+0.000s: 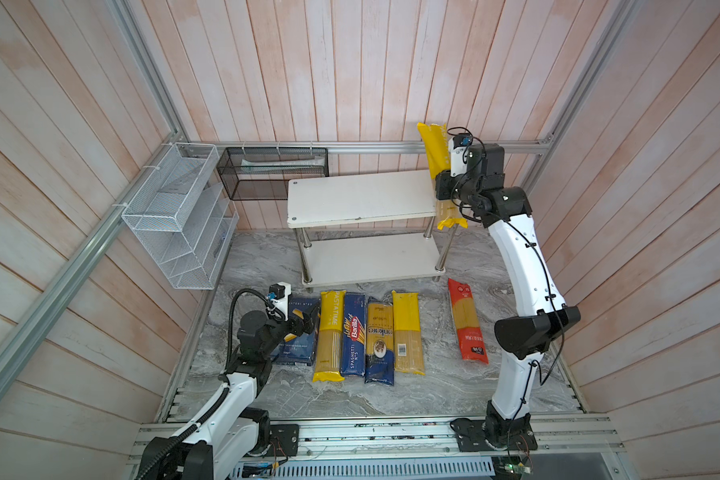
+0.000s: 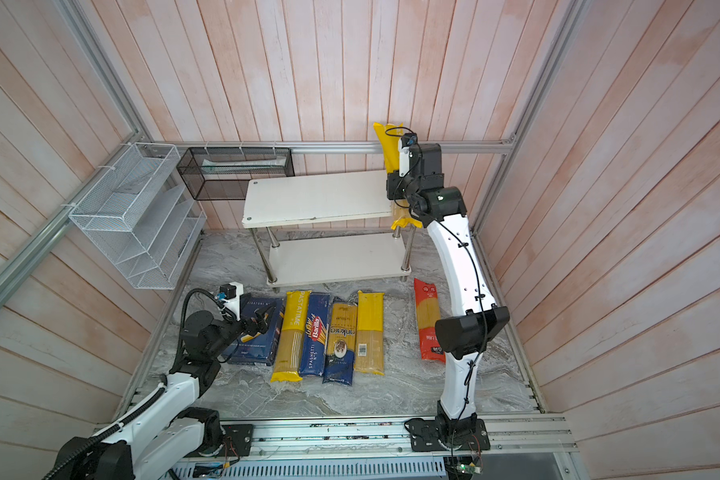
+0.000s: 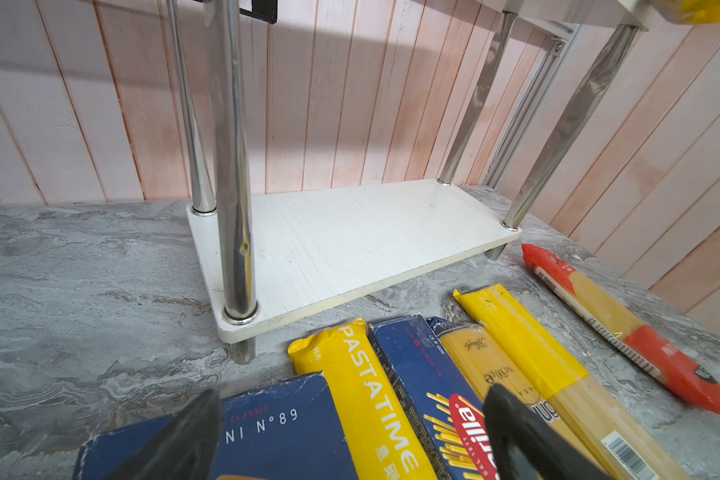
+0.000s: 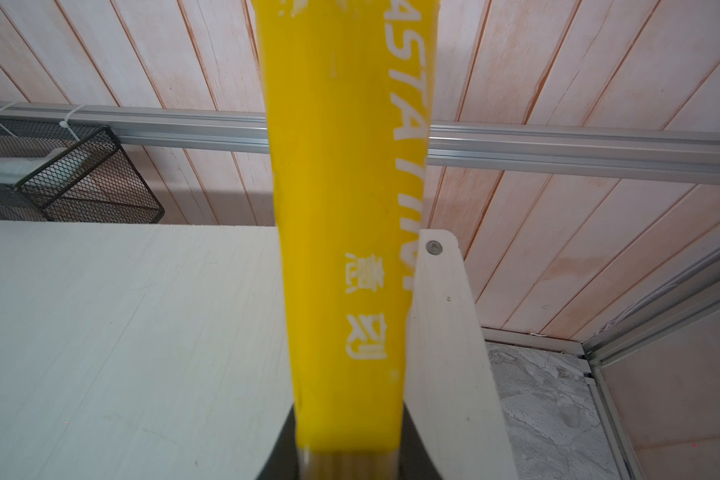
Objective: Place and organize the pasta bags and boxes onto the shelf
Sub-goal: 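Lower the yellow bag flat onto the top shelf and open the right gripper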
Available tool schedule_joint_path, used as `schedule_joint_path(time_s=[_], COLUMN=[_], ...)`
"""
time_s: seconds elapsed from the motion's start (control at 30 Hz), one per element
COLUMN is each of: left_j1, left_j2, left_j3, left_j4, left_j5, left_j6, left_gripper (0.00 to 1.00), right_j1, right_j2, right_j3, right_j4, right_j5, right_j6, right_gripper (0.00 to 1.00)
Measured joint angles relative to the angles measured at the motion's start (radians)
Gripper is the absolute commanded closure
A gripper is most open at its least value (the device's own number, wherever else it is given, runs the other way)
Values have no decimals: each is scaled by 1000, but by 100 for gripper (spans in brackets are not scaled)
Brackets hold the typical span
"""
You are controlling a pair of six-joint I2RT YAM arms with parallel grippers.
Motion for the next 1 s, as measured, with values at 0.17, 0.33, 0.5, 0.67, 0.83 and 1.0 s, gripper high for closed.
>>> schedule_joint_path(time_s=[0.17, 0.33, 0.5, 0.67, 0.83, 1.0], left_j1=[0, 0, 0, 0, 0, 0], left_j2=[0, 0, 0, -2, -2, -2], left_j3=[0, 0, 0, 0, 0, 0], left_j4=[0, 0, 0, 0, 0, 0], left_j5=[0, 0, 0, 0, 0, 0], left_j6=[0, 0, 0, 0, 0, 0], left_gripper=[0, 0, 0, 0, 1, 0], right_j1=[-2, -3, -3, -3, -3, -1], right_j2=[1, 18, 36, 36, 36, 19], right_j3=[0, 0, 0, 0, 0, -29], right_j4=[1, 11, 43, 61, 74, 87], right_j5=[0, 0, 1, 1, -35, -83], right_j6=[17, 29, 39, 42, 32, 18], right_gripper=[77, 67, 61, 58, 55, 54])
